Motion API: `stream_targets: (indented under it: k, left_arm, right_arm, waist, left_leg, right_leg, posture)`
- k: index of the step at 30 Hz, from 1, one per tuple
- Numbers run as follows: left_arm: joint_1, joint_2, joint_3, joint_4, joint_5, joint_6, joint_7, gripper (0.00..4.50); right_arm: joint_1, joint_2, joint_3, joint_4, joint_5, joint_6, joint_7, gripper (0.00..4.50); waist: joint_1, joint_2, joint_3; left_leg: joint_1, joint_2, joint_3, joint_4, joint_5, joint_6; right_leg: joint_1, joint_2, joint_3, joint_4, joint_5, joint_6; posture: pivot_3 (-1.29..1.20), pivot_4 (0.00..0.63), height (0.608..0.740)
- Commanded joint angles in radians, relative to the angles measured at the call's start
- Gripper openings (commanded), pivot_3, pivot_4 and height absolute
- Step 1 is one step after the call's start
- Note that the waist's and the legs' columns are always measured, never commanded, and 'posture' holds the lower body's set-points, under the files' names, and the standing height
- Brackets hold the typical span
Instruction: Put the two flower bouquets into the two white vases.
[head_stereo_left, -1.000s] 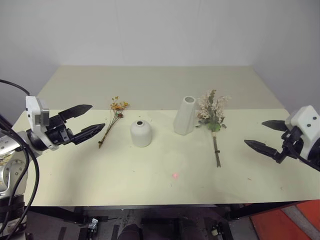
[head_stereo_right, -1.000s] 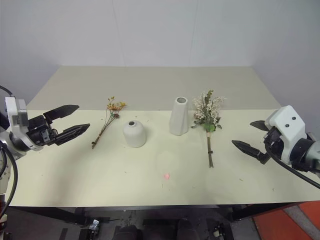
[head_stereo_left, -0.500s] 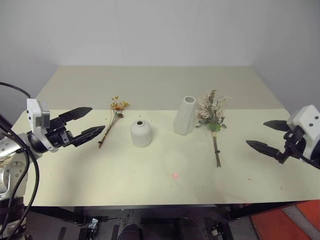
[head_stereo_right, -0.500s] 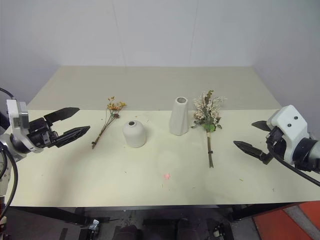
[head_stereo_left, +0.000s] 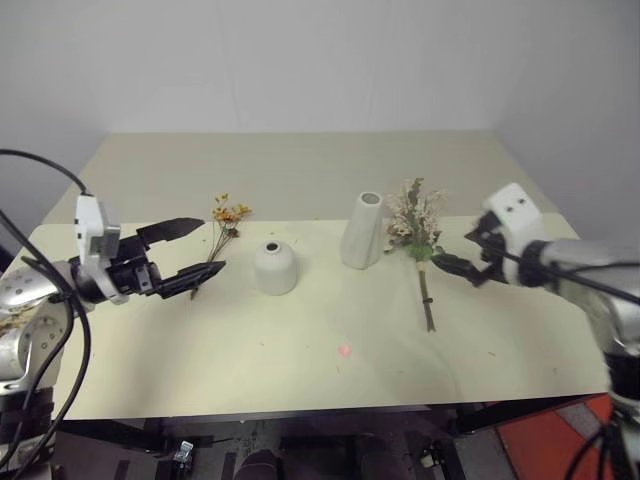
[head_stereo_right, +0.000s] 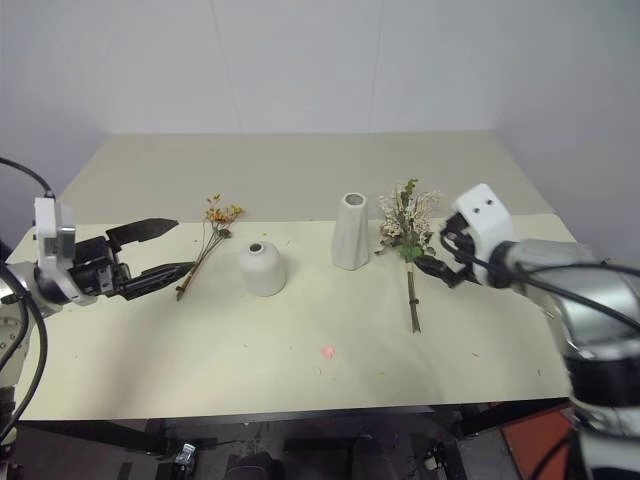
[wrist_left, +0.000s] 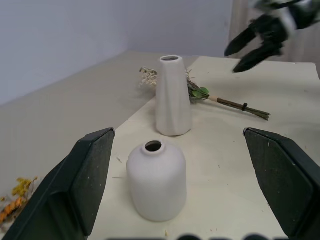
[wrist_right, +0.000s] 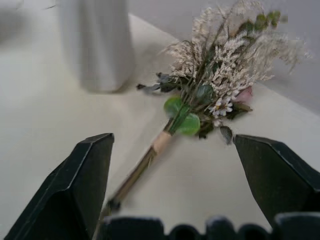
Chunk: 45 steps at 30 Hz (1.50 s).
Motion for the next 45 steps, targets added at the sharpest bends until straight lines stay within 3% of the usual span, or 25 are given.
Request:
stream_targets:
  k: [1, 9, 10, 12, 20, 23, 24, 26, 29, 32, 34, 36, 39, 45]
  left_arm:
    - [-0.004, -0.005, 0.009, -0.042, -0.012, -0.008, 0.008, 4.49]
    - [0.049, -0.036, 0.009, -0.105, -0.019, 0.002, 0.046, 4.49]
    - [0.056, -0.04, 0.01, -0.115, -0.021, 0.004, 0.052, 4.5]
    - [0.066, -0.045, 0.01, -0.128, -0.023, 0.006, 0.06, 4.5]
    - [0.084, -0.041, 0.019, -0.142, -0.027, 0.009, 0.075, 4.5]
    - [0.084, -0.039, 0.018, -0.141, -0.026, 0.007, 0.075, 4.5]
    - [0.083, -0.039, 0.018, -0.139, -0.024, 0.006, 0.075, 4.5]
    - [0.081, -0.037, 0.018, -0.135, -0.022, 0.004, 0.073, 4.5]
    - [0.074, -0.034, 0.016, -0.13, -0.02, 0.004, 0.072, 4.5]
    - [0.068, -0.032, 0.016, -0.127, -0.021, 0.005, 0.07, 4.5]
    - [0.066, -0.033, 0.018, -0.126, -0.025, 0.004, 0.07, 4.5]
    - [0.061, -0.036, 0.019, -0.126, -0.033, 0.006, 0.068, 4.5]
    - [0.053, -0.037, 0.016, -0.128, -0.041, 0.01, 0.069, 4.5]
    - [0.047, -0.03, 0.016, -0.118, -0.04, 0.011, 0.06, 4.5]
  right_arm:
    - [-0.083, 0.072, 0.018, 0.118, -0.042, 0.084, -0.077, 4.49]
    - [-0.197, 0.188, 0.058, 0.342, -0.118, 0.105, -0.152, 4.49]
    - [-0.209, 0.196, 0.061, 0.376, -0.131, 0.093, -0.161, 4.31]
    - [-0.225, 0.205, 0.056, 0.42, -0.143, 0.081, -0.166, 3.94]
    - [-0.268, 0.221, 0.057, 0.519, -0.147, 0.068, -0.122, 1.33]
    - [-0.276, 0.248, 0.026, 0.544, -0.167, 0.035, -0.173, 0.32]
    - [-0.288, 0.267, -0.017, 0.559, -0.173, 0.018, -0.219, 0.21]
    - [-0.295, 0.307, -0.113, 0.567, -0.185, -0.086, -0.334, 0.21]
    - [-0.246, 0.317, -0.119, 0.48, -0.233, -0.307, -0.394, 0.21]
    - [-0.16, 0.345, -0.119, 0.388, -0.333, -0.751, -0.531, 0.21]
    - [-0.141, 0.376, -0.149, 0.357, -0.321, -0.904, -0.557, 0.21]
    - [-0.102, 0.418, -0.194, 0.308, -0.238, -1.071, -0.489, 0.21]
    - [-0.103, 0.51, -0.295, 0.27, -0.037, -1.152, -0.395, 0.21]
    - [-0.155, 0.591, -0.279, 0.294, 0.043, -1.239, -0.311, 0.21]
  waist:
    - [0.002, 0.0, 0.0]
    - [0.003, 0.0, 0.0]
    - [0.003, 0.0, 0.0]
    - [0.002, 0.0, 0.0]
    - [-0.005, 0.0, 0.0]
    - [-0.005, 0.0, 0.0]
    - [-0.006, 0.0, 0.0]
    - [-0.005, 0.0, 0.0]
    - [-0.002, 0.0, 0.0]
    - [-0.001, 0.001, 0.0]
    - [-0.003, 0.001, 0.0]
    - [-0.005, 0.001, 0.0]
    - [-0.009, 0.001, 0.0]
    - [-0.013, 0.001, 0.001]
  left_leg:
    - [-0.001, 0.0, -0.001, 0.0, 0.0, 0.0]
    - [-0.005, -0.001, -0.001, 0.0, 0.0, 0.0]
    - [-0.004, -0.001, -0.001, 0.0, 0.0, 0.0]
    - [-0.004, -0.001, -0.002, 0.0, 0.0, 0.0]
    - [-0.001, -0.001, -0.002, 0.0, 0.0, 0.0]
    - [-0.001, -0.001, -0.002, 0.0, 0.0, 0.0]
    - [-0.001, -0.001, -0.002, 0.0, 0.0, 0.0]
    - [-0.001, -0.001, -0.002, 0.0, 0.0, 0.0]
    - [-0.001, -0.001, -0.002, 0.0, 0.0, 0.0]
    - [-0.002, -0.001, -0.003, -0.001, 0.0, 0.0]
    - [-0.003, -0.001, -0.002, -0.001, 0.0, 0.0]
    - [-0.003, -0.001, -0.002, -0.001, 0.0, 0.0]
    - [-0.002, 0.0, -0.002, -0.001, 0.0, 0.0]
    - [0.002, 0.0, -0.003, -0.001, 0.0, 0.0]
  right_leg:
    - [-0.001, 0.0, -0.001, 0.0, 0.0, 0.0]
    - [-0.003, -0.002, -0.001, 0.0, 0.001, 0.0]
    - [-0.003, -0.002, -0.001, 0.0, 0.001, 0.0]
    - [-0.003, -0.002, -0.001, -0.001, 0.001, 0.0]
    - [-0.002, -0.001, -0.001, 0.002, 0.002, 0.0]
    - [-0.002, 0.0, -0.001, 0.002, 0.002, 0.0]
    - [-0.002, 0.0, -0.001, 0.002, 0.002, 0.0]
    - [-0.002, -0.001, -0.001, 0.002, 0.002, 0.0]
    - [-0.003, -0.001, -0.001, 0.002, 0.002, 0.0]
    - [-0.003, -0.001, -0.002, 0.001, 0.002, 0.0]
    - [-0.004, -0.001, -0.001, 0.001, 0.002, 0.0]
    - [-0.004, -0.001, -0.001, 0.001, 0.002, 0.0]
    - [-0.004, -0.001, -0.001, 0.001, 0.002, 0.0]
    - [-0.001, 0.0, -0.001, 0.003, 0.003, -0.001]
  posture:
    - [0.0, 0.15, 0.74]
    - [0.0, 0.15, 0.74]
    - [0.0, 0.15, 0.74]
    - [0.0, 0.15, 0.74]
    - [0.0, 0.15, 0.74]
    - [0.0, 0.15, 0.74]
    - [0.0, 0.15, 0.74]
    - [0.0, 0.15, 0.74]
    - [0.0, 0.15, 0.74]
    - [0.0, 0.15, 0.74]
    - [0.0, 0.15, 0.74]
    - [0.0, 0.15, 0.74]
    - [0.0, 0.15, 0.74]
    - [0.0, 0.15, 0.74]
